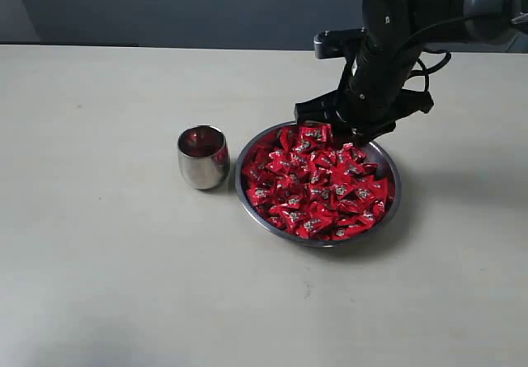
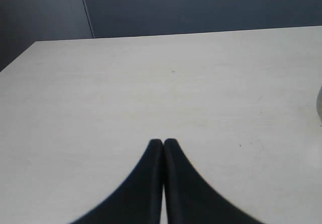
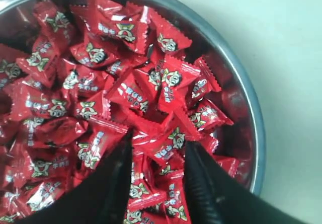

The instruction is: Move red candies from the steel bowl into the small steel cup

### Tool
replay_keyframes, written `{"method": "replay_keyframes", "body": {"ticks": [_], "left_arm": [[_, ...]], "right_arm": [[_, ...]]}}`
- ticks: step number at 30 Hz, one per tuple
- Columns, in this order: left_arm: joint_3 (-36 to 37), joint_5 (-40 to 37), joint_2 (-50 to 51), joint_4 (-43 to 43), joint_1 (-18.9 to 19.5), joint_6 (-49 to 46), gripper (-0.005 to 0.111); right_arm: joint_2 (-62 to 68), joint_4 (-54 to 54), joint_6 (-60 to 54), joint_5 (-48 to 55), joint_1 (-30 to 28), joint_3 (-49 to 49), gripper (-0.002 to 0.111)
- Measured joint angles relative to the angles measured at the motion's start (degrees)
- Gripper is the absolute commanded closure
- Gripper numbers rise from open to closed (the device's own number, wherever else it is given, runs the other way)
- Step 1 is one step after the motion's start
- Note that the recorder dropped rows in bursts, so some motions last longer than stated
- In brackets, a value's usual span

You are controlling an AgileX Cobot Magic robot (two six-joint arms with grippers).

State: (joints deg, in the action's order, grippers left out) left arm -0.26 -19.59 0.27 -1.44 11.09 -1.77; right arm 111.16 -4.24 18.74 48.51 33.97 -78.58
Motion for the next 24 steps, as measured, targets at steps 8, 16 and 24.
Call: {"method": "replay_keyframes", "body": {"ticks": [8, 16, 24], "left_arm": [[0.00, 0.00, 0.00, 0.00, 0.00, 0.00, 0.106], [0.00, 0.00, 0.00, 0.00, 0.00, 0.00, 0.106], [0.00, 0.00, 0.00, 0.00, 0.00, 0.00, 0.106]], "right_arm": [[2.46, 0.00, 2.07, 0.93, 0.00, -0.25, 0.073], [3.41, 0.23, 2.28, 1.57, 0.00, -0.25, 0.073], [3.41, 4.24, 2.28, 1.57, 0.00, -0.25, 0.073]]}}
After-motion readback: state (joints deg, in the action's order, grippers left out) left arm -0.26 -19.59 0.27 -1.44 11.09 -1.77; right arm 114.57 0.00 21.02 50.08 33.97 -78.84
